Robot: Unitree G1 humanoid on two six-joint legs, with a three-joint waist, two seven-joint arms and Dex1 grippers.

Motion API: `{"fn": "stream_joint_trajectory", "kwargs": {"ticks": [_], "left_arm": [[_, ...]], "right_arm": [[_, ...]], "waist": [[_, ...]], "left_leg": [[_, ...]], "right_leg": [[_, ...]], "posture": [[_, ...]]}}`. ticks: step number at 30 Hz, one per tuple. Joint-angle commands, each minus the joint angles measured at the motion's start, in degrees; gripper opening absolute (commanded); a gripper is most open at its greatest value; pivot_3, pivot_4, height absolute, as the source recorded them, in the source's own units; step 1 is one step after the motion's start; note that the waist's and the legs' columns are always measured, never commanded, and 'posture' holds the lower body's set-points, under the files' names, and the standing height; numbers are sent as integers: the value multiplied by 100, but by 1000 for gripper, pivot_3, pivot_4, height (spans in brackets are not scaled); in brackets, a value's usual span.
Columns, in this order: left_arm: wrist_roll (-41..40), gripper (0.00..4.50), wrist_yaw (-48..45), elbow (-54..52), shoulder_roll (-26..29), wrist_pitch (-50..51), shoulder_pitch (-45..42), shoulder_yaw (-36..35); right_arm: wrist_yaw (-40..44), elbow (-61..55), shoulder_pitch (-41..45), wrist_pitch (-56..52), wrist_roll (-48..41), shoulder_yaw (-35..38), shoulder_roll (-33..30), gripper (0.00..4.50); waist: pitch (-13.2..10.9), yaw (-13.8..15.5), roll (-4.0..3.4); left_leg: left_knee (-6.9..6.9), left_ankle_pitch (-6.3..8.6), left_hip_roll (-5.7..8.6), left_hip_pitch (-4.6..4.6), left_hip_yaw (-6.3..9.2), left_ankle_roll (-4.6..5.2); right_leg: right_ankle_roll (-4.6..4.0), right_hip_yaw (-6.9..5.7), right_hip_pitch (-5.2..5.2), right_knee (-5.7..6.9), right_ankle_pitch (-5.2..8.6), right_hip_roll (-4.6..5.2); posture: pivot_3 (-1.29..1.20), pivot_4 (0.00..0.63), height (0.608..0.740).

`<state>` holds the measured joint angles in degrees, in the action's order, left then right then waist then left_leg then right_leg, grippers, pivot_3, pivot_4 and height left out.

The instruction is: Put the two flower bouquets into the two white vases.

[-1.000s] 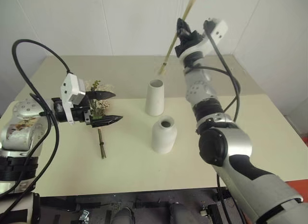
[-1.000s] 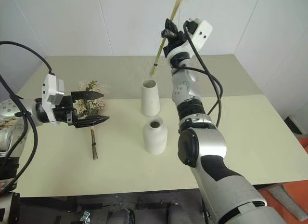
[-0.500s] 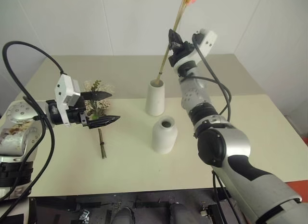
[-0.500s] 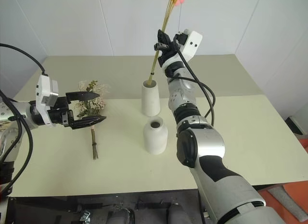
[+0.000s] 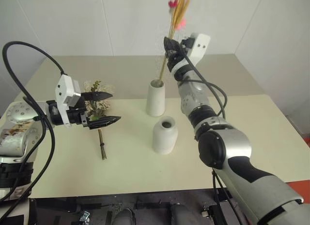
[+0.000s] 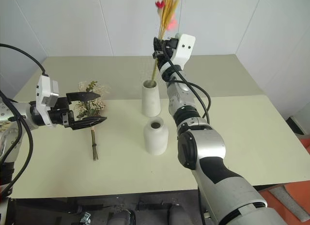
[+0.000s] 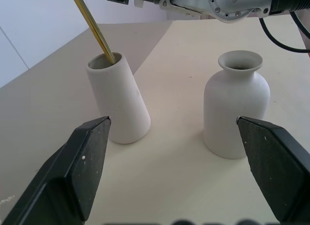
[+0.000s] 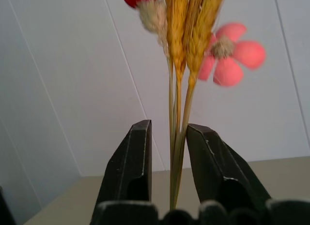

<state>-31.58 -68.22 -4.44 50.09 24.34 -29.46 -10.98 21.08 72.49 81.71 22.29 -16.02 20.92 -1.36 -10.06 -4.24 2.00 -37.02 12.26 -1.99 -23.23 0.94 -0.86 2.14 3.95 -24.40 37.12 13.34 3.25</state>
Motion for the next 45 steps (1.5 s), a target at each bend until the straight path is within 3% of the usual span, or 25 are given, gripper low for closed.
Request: {"fn": "stream_joint_trajectory", "kwargs": {"ticks": [1,6,10,13,16,20,23,25,28,33,40,43,45], "left_arm": [[17,4500,-9,29,47,-129,-229,-32],[48,4500,-19,130,5,-183,-350,21],[55,4500,195,66,-16,-68,-300,-46],[642,4500,1428,-349,-102,195,-61,-122],[883,4500,2803,-878,-221,1654,-150,-37],[704,4500,4225,-1435,-866,4109,-501,-357],[787,4500,4758,-1545,-1227,6010,-920,-495],[822,4500,5156,-1452,-1529,6697,-1053,-686],[710,4500,5631,-1197,-1721,6816,-1048,-755],[782,4500,6520,-322,-2202,6816,-1341,-839],[687,4500,7024,516,-2729,6816,-1810,-1009],[637,3919,7087,791,-2781,6816,-1936,-1100],[763,3296,7207,1061,-2837,6816,-2064,-1209]], "right_arm": [[254,-251,-50,243,-77,19,-5,2776],[1211,-698,-375,213,-512,188,-59,4471],[1740,-1655,-956,-44,-742,54,-129,4471],[1390,-3250,-1757,-1414,-629,-363,-435,4471],[957,-5046,-2628,-2682,-569,-664,-935,4471],[382,-7011,-3454,-4717,169,-1148,-2221,4471],[408,-7879,-3748,-5653,63,-1060,-2958,4471],[660,-8173,-3886,-6126,-81,-943,-3460,4471],[1122,-8260,-3853,-6871,-434,-824,-4081,4471],[2244,-8183,-3749,-7486,-786,-1269,-5129,4471],[2803,-8734,-4173,-7627,-1128,-1312,-5529,4471],[2874,-8850,-4303,-7633,-1204,-1238,-5589,4500],[3027,-9058,-4525,-7533,-1289,-1114,-5700,4500]], "waist": [[0,3,0],[0,9,0],[0,17,0],[0,41,0],[0,90,-1],[-3,174,-4],[-3,169,-1],[-4,142,-1],[-4,111,1],[-5,168,1],[-7,194,6],[-7,192,6],[-8,205,7]], "left_leg": [[0,0,0,0,0,0],[0,0,0,0,0,0],[1,0,0,-2,3,0],[1,0,2,-5,11,0],[-2,0,6,-11,19,0],[-12,0,12,-17,25,0],[-24,0,14,-19,26,0],[-24,0,13,-4,26,1],[-22,0,10,10,25,1],[-23,0,14,8,25,1],[-25,0,22,-5,25,0],[-25,0,25,-5,24,0],[-25,0,25,-4,26,0]], "right_leg": [[0,0,0,0,0,0],[0,0,2,0,0,0],[0,-2,3,0,0,0],[1,-4,4,1,0,4],[1,-7,0,5,0,6],[2,-9,-1,6,0,7],[6,-10,-1,-5,3,4],[8,-9,6,-7,5,-1],[7,-3,15,-8,5,-5],[5,-1,14,-11,4,-2],[6,-4,13,-21,4,7],[6,-4,12,-20,4,10],[6,-4,12,-19,4,10]], "posture": [[0,150,740],[0,150,740],[0,150,740],[0,150,740],[0,150,740],[0,150,740],[0,150,740],[0,150,740],[0,150,740],[0,150,740],[0,150,740],[0,150,740],[0,150,740]]}}
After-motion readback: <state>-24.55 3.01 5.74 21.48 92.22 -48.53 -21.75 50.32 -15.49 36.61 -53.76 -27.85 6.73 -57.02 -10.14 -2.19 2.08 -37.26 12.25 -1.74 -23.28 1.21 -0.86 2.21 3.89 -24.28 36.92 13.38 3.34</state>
